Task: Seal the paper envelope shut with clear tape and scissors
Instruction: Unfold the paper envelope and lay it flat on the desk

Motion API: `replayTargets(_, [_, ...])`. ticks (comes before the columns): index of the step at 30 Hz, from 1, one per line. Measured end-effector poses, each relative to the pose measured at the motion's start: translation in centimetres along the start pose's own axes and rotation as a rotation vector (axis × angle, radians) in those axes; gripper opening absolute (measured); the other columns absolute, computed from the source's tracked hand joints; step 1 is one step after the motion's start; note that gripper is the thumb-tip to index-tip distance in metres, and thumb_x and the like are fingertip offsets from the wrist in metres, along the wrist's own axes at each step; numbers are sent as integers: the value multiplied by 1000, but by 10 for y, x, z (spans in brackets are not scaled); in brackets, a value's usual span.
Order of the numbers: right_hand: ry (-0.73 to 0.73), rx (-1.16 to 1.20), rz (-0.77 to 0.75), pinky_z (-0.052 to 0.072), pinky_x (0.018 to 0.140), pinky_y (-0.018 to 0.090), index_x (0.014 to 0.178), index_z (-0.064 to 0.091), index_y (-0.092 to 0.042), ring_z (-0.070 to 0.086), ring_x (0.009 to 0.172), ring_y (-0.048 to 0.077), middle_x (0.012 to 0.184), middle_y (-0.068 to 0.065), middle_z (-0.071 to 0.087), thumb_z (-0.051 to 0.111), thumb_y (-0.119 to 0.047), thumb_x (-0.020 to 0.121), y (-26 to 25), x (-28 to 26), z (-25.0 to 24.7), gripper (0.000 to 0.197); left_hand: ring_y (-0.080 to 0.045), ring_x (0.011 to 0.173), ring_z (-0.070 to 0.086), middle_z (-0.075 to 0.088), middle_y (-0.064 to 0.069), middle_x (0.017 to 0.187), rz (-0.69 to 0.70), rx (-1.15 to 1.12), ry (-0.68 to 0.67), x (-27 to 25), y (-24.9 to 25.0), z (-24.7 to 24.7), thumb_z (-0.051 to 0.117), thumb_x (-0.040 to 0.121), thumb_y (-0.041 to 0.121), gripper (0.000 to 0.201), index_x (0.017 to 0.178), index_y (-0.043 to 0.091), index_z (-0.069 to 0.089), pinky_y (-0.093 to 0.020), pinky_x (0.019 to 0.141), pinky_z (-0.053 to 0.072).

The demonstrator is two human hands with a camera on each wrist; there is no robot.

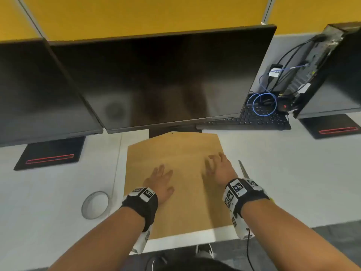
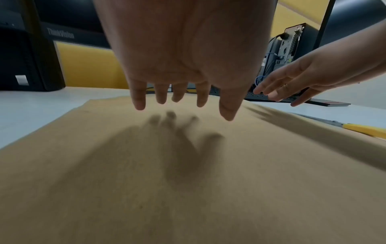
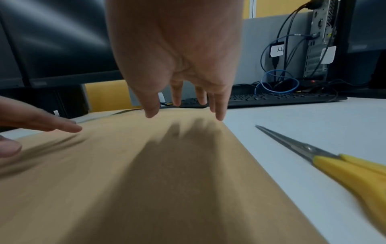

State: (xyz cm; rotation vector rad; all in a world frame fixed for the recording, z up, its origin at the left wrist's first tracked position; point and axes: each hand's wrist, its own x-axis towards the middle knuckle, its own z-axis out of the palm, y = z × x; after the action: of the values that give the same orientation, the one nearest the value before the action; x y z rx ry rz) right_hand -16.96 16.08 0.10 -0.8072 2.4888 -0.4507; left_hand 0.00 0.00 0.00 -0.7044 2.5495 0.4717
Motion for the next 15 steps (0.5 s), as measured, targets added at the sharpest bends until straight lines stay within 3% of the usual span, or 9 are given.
replayTargets(4, [-9,-24,128,35,109,47,139,32,-18,28,136,36,154,16,13,53,-34,92,10,5,4,54,-24,149,-7,-16,-2,161,-36,0,-52,8,0,13,43,95,46,71,153,32,3,-43,118,22])
replayTargets(8, [61,-73,192,40,102,46,134,35,-16,38,126,34,143,16,32,53,-36,89,14,9,8,54,-25,149,-6,-14,-3,161,-47,19,-13,17,1,26,43,94,48,72,152,33,4,-45,118,21])
replayTargets(15, [118,174,332,43,91,41,131,32,-14,44,116,36,124,17,43,63,-19,78,16,19,-13,62,-26,149,-5,-12,-3,161,-61,-13,6,24,6,27,48,91,45,75,152,32,6,-49,118,20])
